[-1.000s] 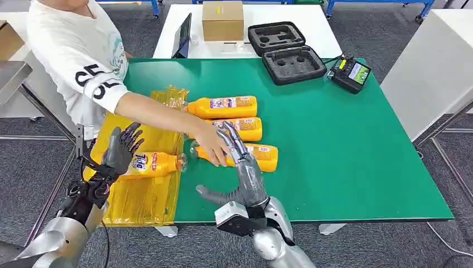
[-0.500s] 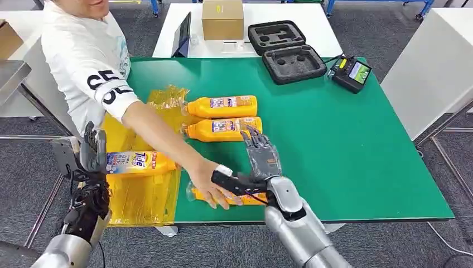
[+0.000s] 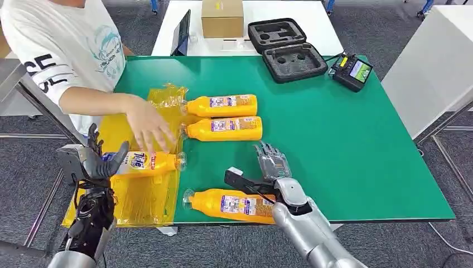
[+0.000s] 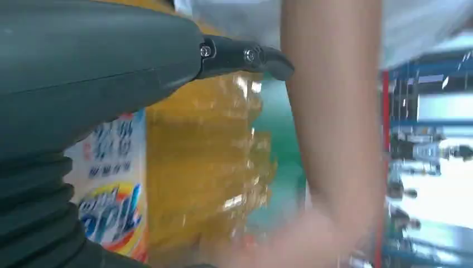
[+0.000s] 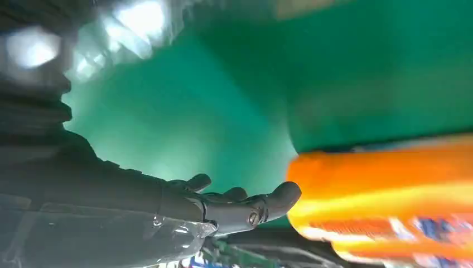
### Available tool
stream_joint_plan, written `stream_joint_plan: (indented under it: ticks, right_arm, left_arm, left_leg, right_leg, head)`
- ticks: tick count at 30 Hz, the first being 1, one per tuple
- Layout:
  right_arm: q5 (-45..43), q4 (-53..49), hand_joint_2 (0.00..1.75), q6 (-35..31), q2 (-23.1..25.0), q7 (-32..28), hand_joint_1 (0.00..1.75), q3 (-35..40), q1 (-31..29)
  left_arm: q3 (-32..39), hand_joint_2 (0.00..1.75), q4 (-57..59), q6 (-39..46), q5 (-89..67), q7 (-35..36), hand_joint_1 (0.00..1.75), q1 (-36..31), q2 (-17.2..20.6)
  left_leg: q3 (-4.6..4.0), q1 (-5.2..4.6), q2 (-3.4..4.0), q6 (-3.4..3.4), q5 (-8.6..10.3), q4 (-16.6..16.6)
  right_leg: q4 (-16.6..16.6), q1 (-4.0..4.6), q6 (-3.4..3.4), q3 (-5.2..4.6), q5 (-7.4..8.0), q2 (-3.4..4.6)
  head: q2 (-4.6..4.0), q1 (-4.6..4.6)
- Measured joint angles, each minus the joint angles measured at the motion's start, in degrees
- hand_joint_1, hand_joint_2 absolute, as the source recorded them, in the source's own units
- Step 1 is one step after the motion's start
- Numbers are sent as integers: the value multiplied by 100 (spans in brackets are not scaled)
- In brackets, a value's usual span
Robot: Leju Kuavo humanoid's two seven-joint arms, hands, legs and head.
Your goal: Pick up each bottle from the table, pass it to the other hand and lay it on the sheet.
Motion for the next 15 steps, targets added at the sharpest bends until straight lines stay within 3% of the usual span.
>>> stream_joint_plan:
  ticks: [6,9,15]
  right_arm:
    - [-1093,-501,175,96,-100,-862,0,-13,282]
    - [-1622,-931,175,-602,-87,-1472,0,-109,440]
    - [-1617,-1598,175,-1413,-87,-1788,0,-210,585]
  left_arm:
    - [-13,175,-345,155,-70,-35,0,310,-7]
    - [-13,175,-463,273,-109,-149,0,441,-26]
    - [-11,175,-640,394,-101,-339,0,572,-103]
  left_leg:
    - [-6,-1,-1,0,-2,0]
    - [-8,1,0,0,-3,0]
    - [-8,0,-2,0,-1,-1]
  right_leg:
    - [-1,-1,0,-6,0,-1]
    - [-1,-1,0,-8,-1,0]
    - [-1,0,0,-7,0,-2]
  head:
    - [0,0]
    - [0,-2]
    - [0,0]
